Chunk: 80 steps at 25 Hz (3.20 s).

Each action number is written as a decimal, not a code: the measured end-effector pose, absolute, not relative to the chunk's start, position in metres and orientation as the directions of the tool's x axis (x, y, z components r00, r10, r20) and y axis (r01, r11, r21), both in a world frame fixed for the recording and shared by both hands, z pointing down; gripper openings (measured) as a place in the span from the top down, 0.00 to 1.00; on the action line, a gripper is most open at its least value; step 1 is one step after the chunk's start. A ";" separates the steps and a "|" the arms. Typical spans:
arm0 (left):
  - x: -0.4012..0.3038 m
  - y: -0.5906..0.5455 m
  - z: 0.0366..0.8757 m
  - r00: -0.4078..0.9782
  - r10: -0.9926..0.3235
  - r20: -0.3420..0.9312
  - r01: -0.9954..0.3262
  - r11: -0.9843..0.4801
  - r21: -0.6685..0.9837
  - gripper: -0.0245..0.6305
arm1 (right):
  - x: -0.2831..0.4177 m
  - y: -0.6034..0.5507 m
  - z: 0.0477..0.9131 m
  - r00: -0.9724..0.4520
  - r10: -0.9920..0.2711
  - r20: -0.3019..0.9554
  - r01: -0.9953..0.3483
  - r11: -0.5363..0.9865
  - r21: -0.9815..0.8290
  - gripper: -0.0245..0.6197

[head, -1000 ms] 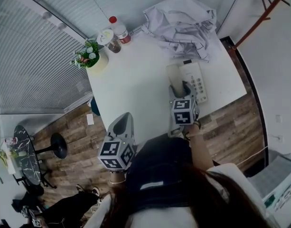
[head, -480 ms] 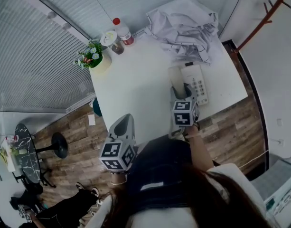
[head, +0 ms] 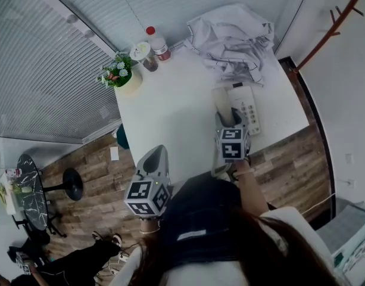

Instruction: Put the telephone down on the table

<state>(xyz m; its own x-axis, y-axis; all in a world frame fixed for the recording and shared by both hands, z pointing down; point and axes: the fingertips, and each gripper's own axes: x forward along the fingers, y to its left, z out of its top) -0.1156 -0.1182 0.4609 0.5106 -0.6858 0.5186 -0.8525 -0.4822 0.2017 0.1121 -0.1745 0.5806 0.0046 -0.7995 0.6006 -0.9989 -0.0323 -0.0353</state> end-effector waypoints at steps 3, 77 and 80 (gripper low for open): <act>-0.116 -0.117 0.459 0.510 -0.695 0.506 -0.854 -0.477 0.207 0.96 | 0.112 -0.173 0.579 -0.004 -0.801 0.599 -0.999 -0.025 -0.040 0.62; -0.218 -0.065 0.461 0.297 -0.845 0.445 -0.935 -0.165 0.313 0.96 | -0.078 -0.174 0.558 -0.452 -0.670 0.589 -0.851 0.523 -0.058 0.62; -0.224 -0.064 0.463 0.285 -0.847 0.450 -0.939 -0.153 0.306 0.96 | -0.085 -0.173 0.561 -0.464 -0.656 0.595 -0.841 0.537 -0.063 0.62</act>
